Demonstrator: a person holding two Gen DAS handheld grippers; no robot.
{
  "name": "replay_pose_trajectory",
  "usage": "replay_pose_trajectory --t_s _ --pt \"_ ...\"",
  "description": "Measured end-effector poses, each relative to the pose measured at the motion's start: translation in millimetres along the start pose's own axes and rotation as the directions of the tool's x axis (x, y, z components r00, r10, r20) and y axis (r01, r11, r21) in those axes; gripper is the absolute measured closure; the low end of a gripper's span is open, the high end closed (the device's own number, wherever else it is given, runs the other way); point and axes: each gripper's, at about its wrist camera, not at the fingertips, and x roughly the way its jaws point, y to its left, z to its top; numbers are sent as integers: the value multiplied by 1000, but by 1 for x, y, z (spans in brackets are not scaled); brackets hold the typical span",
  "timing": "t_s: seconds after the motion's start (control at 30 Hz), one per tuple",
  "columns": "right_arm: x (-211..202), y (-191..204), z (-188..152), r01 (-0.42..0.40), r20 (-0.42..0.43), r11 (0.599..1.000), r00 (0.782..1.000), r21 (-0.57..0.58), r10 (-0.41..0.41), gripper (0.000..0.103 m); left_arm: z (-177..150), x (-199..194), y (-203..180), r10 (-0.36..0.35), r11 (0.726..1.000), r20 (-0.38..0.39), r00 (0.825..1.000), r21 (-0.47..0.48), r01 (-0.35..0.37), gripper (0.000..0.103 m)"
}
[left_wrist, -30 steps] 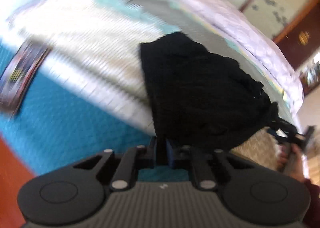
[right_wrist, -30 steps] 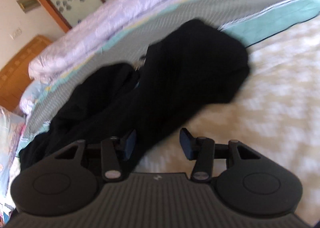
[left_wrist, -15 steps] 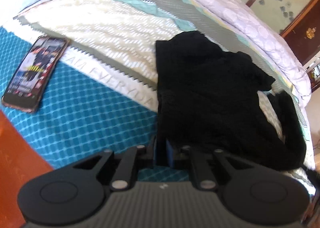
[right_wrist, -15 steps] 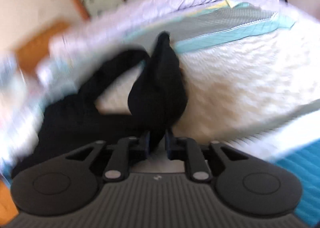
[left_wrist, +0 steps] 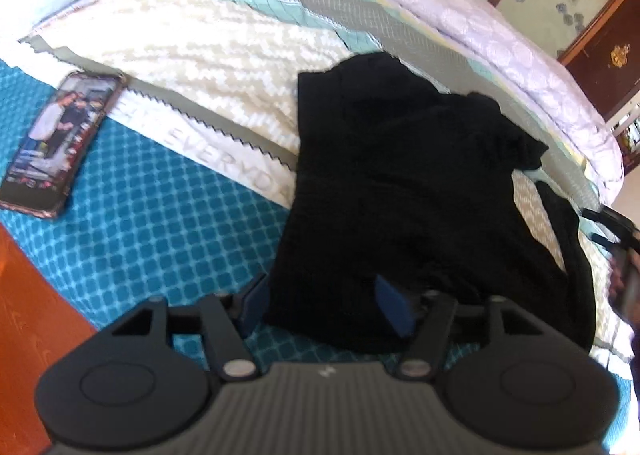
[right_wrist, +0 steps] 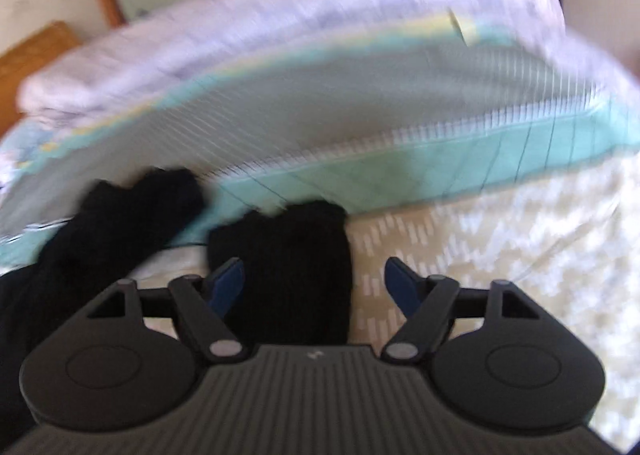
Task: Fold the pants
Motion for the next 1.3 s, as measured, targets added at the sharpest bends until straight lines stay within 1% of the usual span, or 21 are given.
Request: replay_pose_trajectory --t_s 0.03,0.07,0.1,0.13,0.23,0.33,0.4,0.5,0.57,0.63,0.73,0.77,0.8,0.83,0.9,0.97,1.03,1.1,1.17,1.27,1.3 --pt "15 -5 -2 18 -45 999 999 29 -17 59 0 4 -2 5 1000 -8 1000 7 -5 50" --pt "29 -7 3 37 -64 998 997 52 -34 92 0 7 -4 15 1000 -14 1000 17 -14 66" --pt "24 -7 5 27 -37 997 999 75 -25 92 0 12 -6 26 999 -25 999 28 -26 79" --pt "14 -10 4 -9 -8 995 1000 97 10 92 1 16 -8 35 999 -45 998 40 -33 101" --pt "-56 -23 10 -60 168 991 985 118 40 92 0 15 -9 41 998 -35 999 53 -39 101" --pt "-152 -68 6 -119 373 976 927 185 42 93 -1 5 -7 37 998 -8 999 58 -37 101" --pt "-220 -105 -10 -70 474 974 879 216 -42 94 -3 -3 -5 26 998 3 1000 49 -26 101" --pt "-288 -159 -48 22 524 959 834 284 -174 94 -8 -13 -1 20 999 17 1000 41 -21 101" --pt "-306 -195 -78 64 482 933 842 355 -241 94 -9 -19 3 13 999 19 1000 33 -13 101" --pt "-303 -225 -113 98 395 898 874 429 -284 92 -9 -24 4 10 1000 23 1000 30 -10 101" --pt "-277 -243 -166 177 242 862 916 474 -321 78 -8 -26 5 13 1000 13 1000 28 -14 101" --pt "-270 -246 -184 245 180 841 912 483 -369 65 -8 -25 6 13 1000 -4 1000 16 -13 100" --pt "-260 -241 -191 306 138 812 896 496 -422 55 -7 -24 9 8 1000 -19 1000 3 -8 100" --pt "-262 -241 -205 316 138 800 888 511 -439 55 -8 -25 11 -4 1000 -29 1000 -12 3 99" --pt "-272 -235 -228 233 187 795 899 560 -395 55 -12 -30 15 -23 999 -25 999 -27 22 93" --pt "-280 -220 -245 122 238 797 918 591 -317 55 -18 -33 15 -37 999 -19 999 -34 36 66" --pt "-281 -194 -247 18 262 825 944 564 -199 55 -23 -32 13 -58 997 -12 998 -42 58 54" --pt "-273 -156 -248 -49 254 853 962 520 -100 55 -25 -26 10 -96 994 -28 995 -54 95 51" --pt "-268 -136 -254 -111 229 863 973 493 -6 53 -25 -15 8 -139 988 -54 989 -82 134 42" --pt "-250 -108 -266 -188 194 840 976 509 101 52 -21 5 11 -190 969 -65 980 -169 177 32" --pt "-241 -105 -265 -187 182 834 978 518 107 52 -19 12 13 -212 958 -63 975 -209 195 32"
